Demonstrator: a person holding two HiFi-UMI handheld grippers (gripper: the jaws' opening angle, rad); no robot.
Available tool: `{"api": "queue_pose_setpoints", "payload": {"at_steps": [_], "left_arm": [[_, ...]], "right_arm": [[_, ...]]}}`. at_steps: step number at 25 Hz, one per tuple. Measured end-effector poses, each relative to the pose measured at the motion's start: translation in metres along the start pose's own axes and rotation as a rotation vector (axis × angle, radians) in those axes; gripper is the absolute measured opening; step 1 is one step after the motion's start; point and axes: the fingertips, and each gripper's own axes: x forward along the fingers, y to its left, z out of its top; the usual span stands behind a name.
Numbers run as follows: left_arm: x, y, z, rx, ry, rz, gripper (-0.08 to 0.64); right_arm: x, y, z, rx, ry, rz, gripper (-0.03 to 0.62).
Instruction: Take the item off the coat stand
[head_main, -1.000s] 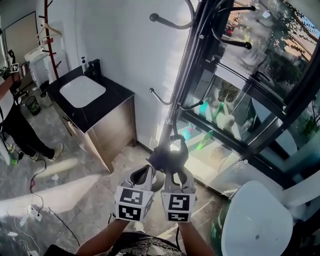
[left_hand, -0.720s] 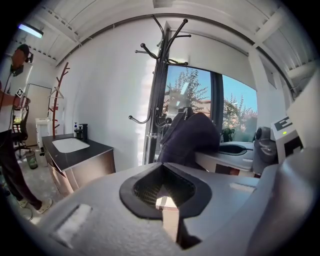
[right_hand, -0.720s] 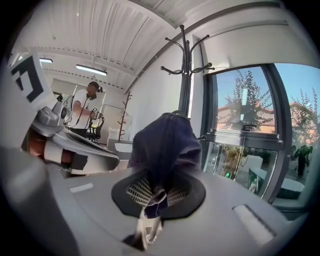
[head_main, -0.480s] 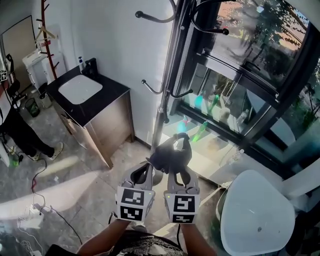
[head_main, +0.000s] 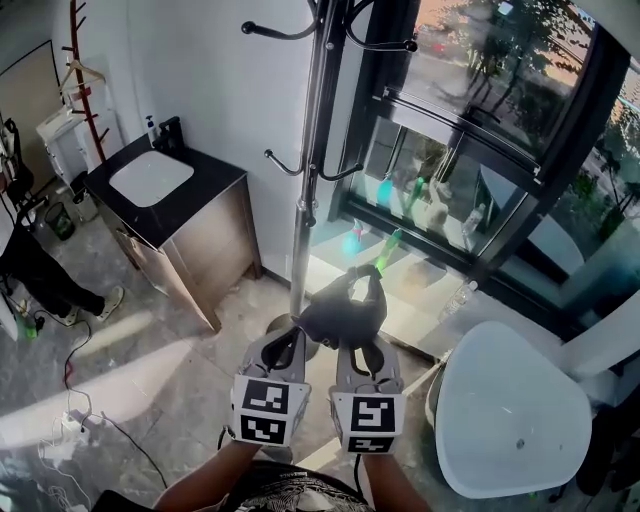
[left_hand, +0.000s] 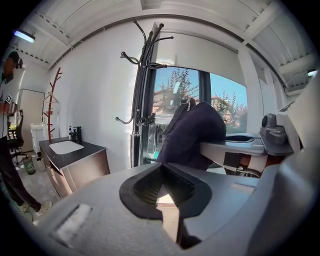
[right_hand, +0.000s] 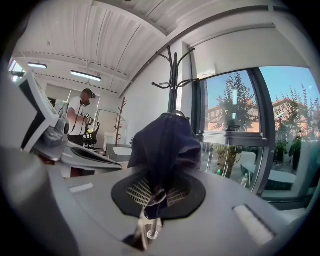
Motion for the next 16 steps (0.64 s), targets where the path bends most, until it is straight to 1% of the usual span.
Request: {"api": "queue_pose_setpoints", "payload": {"at_steps": [5, 8, 16], "left_arm": [[-0.004, -0.013, 0.001, 0.019, -0.001, -0.011, 0.0], [-0.007, -0.018, 0.0, 0.015, -0.001, -0.016, 0.0], [-0.015, -0.021, 0.001, 0.022, -0.002, -0.012, 0.0]], "right_arm": [[-0.014, -0.007, -0.003, 0.005, 0.005, -0.019, 0.021], [-0.019, -0.008, -0.006, 0.009, 0.007, -0.02, 0.021], [-0.026, -0.005, -0.005, 0.002, 0.012, -0.016, 0.021]]}}
